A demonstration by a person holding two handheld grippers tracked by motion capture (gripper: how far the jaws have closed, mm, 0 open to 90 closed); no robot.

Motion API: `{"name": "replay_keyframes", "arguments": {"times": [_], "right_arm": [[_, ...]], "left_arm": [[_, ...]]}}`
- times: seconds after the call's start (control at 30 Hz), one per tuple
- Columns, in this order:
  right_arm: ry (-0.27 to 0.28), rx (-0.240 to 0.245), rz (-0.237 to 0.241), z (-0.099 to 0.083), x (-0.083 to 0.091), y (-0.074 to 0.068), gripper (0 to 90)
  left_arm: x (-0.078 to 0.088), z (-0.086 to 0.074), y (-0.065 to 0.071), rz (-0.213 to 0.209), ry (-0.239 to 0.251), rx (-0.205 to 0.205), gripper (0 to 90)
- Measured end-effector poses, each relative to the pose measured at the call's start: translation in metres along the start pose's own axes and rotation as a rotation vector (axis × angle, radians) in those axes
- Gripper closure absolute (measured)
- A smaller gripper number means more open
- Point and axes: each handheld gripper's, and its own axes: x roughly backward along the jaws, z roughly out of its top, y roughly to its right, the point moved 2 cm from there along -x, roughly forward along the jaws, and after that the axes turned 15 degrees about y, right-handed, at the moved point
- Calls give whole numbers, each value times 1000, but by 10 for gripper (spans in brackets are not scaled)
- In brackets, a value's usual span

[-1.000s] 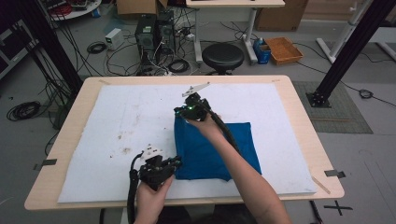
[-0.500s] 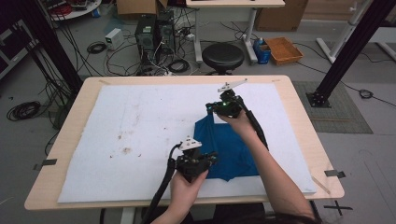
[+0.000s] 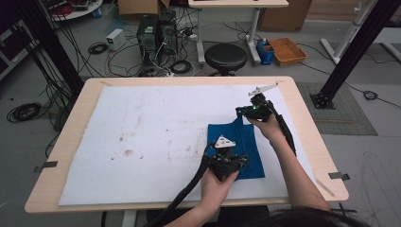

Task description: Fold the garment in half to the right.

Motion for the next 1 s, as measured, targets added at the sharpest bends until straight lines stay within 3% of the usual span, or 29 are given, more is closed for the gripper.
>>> {"name": "replay_keyframes", "arguments": {"times": [0.23, 0.37, 0.5, 0.57, 0.7, 0.77, 0.87, 1.0], "right_arm": [[-44, 40, -56, -6, 9, 9, 881], [-81, 79, -106, -10, 12, 12, 856], [-88, 81, -164, -12, 21, 18, 727], [-77, 64, -198, -12, 27, 20, 684], [-34, 63, -191, -21, 45, 14, 667], [-27, 66, -194, -30, 57, 6, 645], [12, 26, -179, -46, 80, -8, 599], [48, -1, -136, -74, 109, -31, 574]], "left_arm": [[-21, -5, 7, -26, -11, 5, 853], [-27, -8, 11, -103, -28, 31, 606], [-20, -7, 12, -126, -29, -10, 531], [-11, -4, 10, -118, -13, -37, 526], [15, 6, 0, -92, 22, -87, 515], [31, 11, -8, -73, 36, -106, 510], [55, 17, -23, -45, 61, -105, 508], [95, 22, -47, 30, 104, -114, 500]]}}
